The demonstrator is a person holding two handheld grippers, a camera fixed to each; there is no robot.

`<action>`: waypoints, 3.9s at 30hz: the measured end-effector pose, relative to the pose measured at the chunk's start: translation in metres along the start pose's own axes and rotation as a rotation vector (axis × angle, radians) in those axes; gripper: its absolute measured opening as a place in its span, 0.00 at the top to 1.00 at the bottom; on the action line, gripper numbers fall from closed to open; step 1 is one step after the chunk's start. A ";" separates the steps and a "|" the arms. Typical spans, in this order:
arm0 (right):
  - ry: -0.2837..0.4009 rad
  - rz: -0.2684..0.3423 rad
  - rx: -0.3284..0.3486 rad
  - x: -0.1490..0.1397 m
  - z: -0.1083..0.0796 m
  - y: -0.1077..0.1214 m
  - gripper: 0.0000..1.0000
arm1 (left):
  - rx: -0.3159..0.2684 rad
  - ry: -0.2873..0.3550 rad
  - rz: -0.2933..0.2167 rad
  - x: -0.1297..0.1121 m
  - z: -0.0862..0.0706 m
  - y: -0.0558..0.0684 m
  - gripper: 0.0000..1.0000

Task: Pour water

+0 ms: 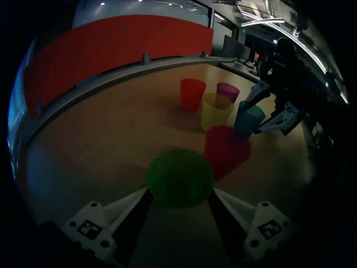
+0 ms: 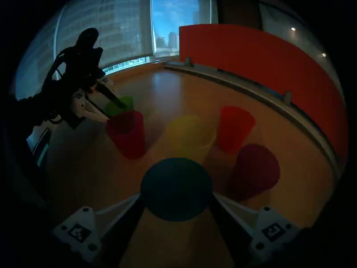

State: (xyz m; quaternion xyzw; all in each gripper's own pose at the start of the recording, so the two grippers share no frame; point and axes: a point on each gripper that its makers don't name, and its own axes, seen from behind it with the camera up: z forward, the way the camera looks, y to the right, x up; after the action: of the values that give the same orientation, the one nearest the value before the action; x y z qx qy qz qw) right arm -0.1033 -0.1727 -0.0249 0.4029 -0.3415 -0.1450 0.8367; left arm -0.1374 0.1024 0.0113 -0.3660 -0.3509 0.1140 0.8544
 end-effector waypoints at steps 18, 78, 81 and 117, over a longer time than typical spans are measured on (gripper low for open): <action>0.010 0.003 -0.028 -0.005 -0.015 0.001 0.01 | 0.017 -0.039 0.003 -0.019 -0.007 0.003 0.17; 0.575 0.174 -0.682 0.043 -0.174 0.064 0.01 | 0.529 0.632 -0.165 0.050 -0.161 0.006 0.17; 0.598 0.182 -0.725 0.043 -0.181 0.068 0.01 | 0.555 0.662 -0.158 0.054 -0.166 0.007 0.17; 0.680 0.303 -0.883 0.044 -0.219 0.097 0.01 | 0.741 0.813 -0.147 0.061 -0.184 -0.002 0.17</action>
State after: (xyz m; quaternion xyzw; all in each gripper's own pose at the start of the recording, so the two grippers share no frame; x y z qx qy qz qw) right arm 0.0759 -0.0081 -0.0266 -0.0140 -0.0143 -0.0148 0.9997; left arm 0.0326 0.0289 -0.0450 -0.0300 0.0464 0.0196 0.9983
